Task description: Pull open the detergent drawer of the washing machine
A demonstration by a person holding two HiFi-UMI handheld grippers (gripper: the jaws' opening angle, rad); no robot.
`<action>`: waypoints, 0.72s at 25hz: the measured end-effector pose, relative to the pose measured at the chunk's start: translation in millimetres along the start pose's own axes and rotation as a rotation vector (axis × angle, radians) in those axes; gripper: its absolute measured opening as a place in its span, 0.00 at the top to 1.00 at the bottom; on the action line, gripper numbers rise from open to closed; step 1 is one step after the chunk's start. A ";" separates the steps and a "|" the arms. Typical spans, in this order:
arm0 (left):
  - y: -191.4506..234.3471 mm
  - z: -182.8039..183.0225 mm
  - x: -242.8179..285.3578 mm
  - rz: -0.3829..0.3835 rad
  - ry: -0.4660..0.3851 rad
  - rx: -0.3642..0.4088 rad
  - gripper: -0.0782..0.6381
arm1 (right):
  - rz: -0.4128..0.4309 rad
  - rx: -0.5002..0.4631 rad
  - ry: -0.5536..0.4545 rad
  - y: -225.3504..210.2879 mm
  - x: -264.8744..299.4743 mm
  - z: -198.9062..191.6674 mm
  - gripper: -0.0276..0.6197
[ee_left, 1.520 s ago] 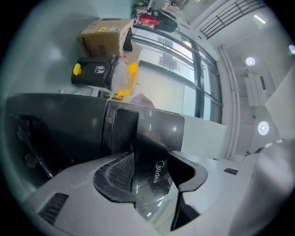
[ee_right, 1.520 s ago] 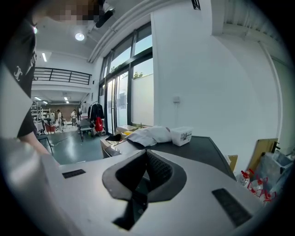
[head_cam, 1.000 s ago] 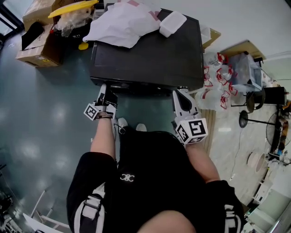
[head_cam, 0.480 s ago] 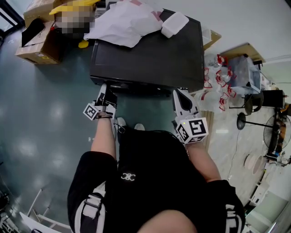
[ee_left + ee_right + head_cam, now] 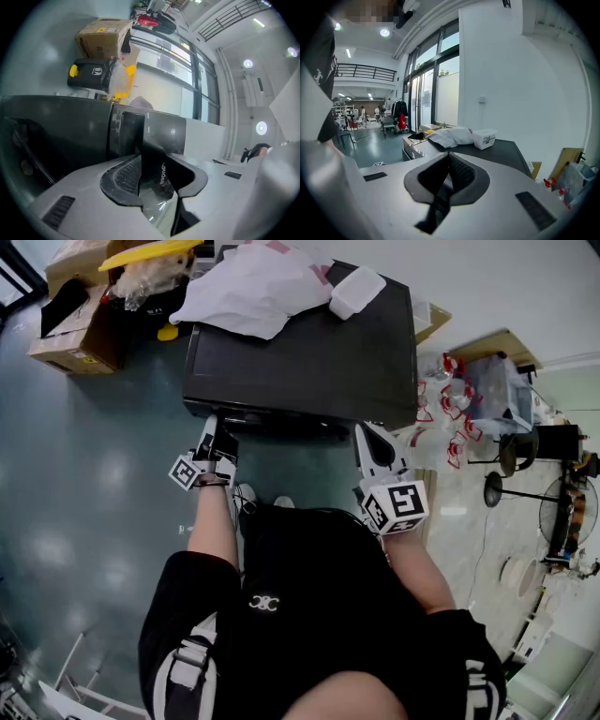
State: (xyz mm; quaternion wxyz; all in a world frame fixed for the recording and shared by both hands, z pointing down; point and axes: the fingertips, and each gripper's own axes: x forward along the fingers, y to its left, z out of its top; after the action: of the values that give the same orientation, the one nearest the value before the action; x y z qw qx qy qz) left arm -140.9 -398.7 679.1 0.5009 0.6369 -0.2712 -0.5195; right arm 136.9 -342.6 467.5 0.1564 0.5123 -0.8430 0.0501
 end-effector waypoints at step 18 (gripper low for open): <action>-29.5 -27.3 -72.5 -0.030 0.065 0.012 0.69 | 0.101 0.025 0.009 35.0 16.3 -9.9 0.95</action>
State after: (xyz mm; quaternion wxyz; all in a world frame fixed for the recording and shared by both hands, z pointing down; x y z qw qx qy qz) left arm -143.4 -315.8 679.2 0.4980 0.6604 -0.2482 -0.5042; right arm 101.2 -337.5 484.6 0.1510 0.4708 -0.8663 0.0706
